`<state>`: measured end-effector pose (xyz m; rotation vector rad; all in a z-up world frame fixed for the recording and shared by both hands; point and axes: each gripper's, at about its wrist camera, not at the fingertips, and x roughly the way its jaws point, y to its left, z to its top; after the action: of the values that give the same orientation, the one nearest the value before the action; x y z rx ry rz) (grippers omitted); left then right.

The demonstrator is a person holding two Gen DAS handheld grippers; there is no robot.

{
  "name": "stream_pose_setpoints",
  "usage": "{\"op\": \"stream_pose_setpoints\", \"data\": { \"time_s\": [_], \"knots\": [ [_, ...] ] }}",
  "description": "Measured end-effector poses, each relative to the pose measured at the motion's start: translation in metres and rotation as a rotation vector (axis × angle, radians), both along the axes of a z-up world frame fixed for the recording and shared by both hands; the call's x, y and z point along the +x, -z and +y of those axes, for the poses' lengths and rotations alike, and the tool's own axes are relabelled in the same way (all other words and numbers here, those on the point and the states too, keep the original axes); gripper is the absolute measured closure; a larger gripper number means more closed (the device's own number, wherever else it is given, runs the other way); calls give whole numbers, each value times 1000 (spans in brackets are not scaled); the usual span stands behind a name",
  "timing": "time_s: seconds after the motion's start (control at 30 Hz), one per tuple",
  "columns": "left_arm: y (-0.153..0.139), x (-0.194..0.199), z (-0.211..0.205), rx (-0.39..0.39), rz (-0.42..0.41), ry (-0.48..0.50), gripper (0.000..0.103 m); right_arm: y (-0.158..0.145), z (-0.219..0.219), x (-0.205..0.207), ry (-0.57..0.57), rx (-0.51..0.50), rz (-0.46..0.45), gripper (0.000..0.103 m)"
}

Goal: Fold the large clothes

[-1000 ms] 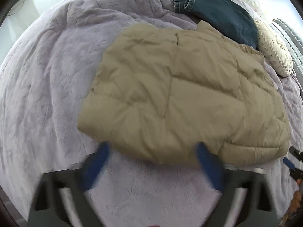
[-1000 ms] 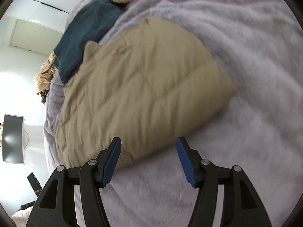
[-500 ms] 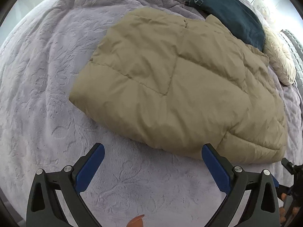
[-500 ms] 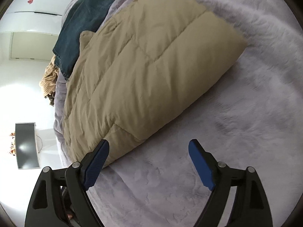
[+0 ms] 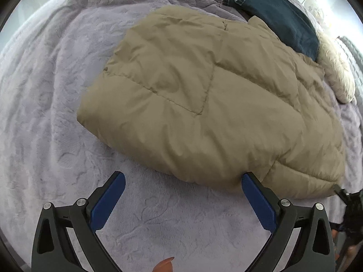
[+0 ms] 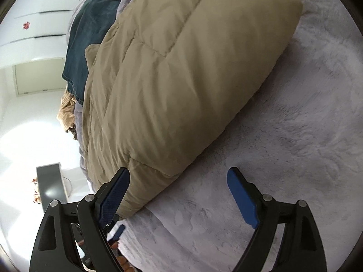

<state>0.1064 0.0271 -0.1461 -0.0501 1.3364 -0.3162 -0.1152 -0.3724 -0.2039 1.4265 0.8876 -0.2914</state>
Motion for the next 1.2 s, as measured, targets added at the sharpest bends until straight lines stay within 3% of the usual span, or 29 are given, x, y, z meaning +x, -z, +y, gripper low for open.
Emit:
{"op": "stream_pose_setpoints", "data": {
  "time_s": [0.13,0.47,0.57,0.67,0.7,0.8,1.03,1.07,1.1,1.2],
  "knots": [
    [1,7,19,-163,33,-62,0,2,2,6,-4,33,-51,13],
    [33,14,44,-409,145,-176,0,16,6,23,23,100,-118,13],
    [34,23,38,-466,138,-171,0,19,3,28,47,95,-141,13],
    [32,36,26,-480,111,-165,0,18,1,38,45,88,-171,11],
    [33,39,24,-485,107,-169,0,18,-1,42,39,94,-181,1],
    [37,50,17,-492,104,-190,0,20,-2,56,32,121,-211,0],
    [48,62,4,-484,108,-218,1,27,-2,72,-5,130,-188,0],
    [48,63,4,-482,104,-222,4,28,-2,73,-9,130,-187,0],
    [47,63,5,-479,100,-224,15,28,-2,72,-10,132,-188,0],
    [44,64,10,-506,96,-204,60,27,-2,72,-10,144,-188,1]
  ]
}}
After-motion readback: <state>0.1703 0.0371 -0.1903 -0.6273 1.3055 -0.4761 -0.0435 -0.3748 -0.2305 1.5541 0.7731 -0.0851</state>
